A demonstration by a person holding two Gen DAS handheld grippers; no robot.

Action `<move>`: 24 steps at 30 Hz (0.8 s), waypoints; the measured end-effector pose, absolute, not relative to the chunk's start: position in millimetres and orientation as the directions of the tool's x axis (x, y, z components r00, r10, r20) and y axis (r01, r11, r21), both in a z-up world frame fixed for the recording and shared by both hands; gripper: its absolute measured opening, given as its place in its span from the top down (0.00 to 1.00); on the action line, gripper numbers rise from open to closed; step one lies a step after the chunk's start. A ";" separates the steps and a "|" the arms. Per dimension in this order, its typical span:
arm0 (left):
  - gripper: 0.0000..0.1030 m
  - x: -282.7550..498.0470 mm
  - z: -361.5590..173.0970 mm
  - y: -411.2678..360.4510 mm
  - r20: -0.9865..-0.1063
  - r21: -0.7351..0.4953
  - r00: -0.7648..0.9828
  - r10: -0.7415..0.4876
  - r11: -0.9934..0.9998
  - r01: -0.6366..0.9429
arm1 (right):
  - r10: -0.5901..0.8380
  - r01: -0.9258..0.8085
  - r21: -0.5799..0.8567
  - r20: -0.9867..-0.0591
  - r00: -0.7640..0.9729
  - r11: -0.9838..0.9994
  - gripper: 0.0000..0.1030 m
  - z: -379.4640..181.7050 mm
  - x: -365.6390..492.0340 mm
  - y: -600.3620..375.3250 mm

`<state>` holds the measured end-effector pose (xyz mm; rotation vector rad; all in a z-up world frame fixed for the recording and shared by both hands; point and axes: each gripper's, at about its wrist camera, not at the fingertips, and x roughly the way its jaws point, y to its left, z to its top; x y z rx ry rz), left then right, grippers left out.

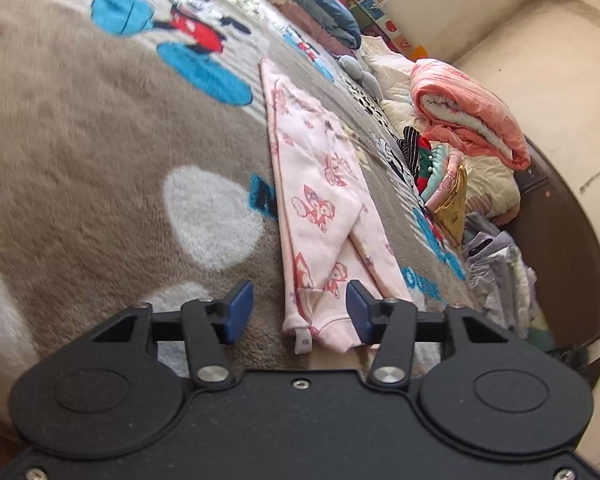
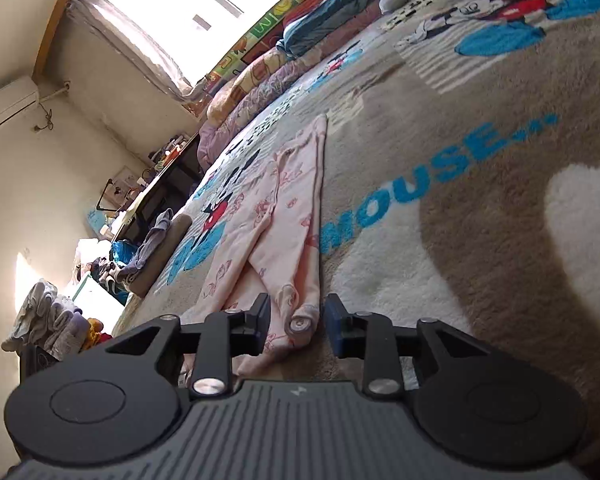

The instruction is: Fold clothes

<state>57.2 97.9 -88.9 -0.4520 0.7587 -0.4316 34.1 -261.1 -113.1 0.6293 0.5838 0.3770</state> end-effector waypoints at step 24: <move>0.46 0.6 -158.7 -3.7 -0.350 0.824 0.920 -0.176 0.409 0.392 | 0.236 -0.463 -0.698 -0.403 0.884 0.546 0.44 -132.1 -17.4 -155.6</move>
